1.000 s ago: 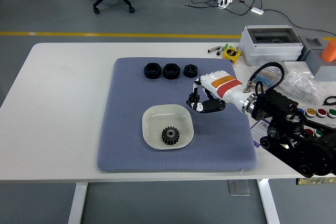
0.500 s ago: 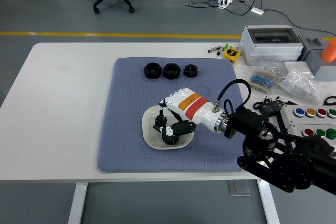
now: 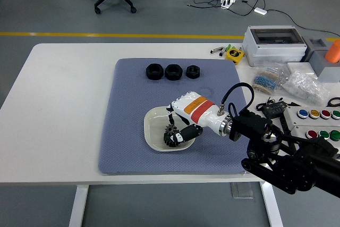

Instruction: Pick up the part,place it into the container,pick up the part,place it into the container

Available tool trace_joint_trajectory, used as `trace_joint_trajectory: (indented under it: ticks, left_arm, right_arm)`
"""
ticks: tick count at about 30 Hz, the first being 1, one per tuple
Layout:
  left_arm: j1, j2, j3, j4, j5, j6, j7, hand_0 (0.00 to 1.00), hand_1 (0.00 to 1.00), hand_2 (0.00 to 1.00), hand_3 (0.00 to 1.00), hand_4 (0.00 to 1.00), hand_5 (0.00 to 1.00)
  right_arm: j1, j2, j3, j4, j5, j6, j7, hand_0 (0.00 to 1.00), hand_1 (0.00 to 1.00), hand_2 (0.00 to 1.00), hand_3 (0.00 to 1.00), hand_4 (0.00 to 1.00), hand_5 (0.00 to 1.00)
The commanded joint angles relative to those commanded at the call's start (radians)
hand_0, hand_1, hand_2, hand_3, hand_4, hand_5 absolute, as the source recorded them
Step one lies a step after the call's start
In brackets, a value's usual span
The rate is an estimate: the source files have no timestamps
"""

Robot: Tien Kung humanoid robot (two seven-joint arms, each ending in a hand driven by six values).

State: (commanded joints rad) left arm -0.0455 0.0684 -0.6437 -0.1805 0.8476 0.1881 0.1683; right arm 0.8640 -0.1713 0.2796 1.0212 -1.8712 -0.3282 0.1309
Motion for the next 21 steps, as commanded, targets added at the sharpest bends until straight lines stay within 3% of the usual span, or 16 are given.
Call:
trace_joint_trajectory:
  ticks: [11, 21]
  left_arm:
    - [-0.002, 0.000, 0.000, 0.001, -0.004, 0.002, -0.001, 0.728, 0.700, 0.696, 0.590, 0.641, 0.627]
    - [-0.002, 0.000, -0.004, 0.000, 0.000, 0.001, 0.000, 0.728, 0.701, 0.696, 0.593, 0.642, 0.626]
  right_arm:
    - [0.003, -0.001, 0.019, -0.016, 0.002, -0.005, -0.005, 0.002, 0.017, 0.144, 0.337, 0.998, 0.498]
    - [-0.005, -0.024, 0.099, 0.032, 0.064, 0.004, -0.012, 0.002, 0.018, 0.146, 0.343, 0.998, 0.528]
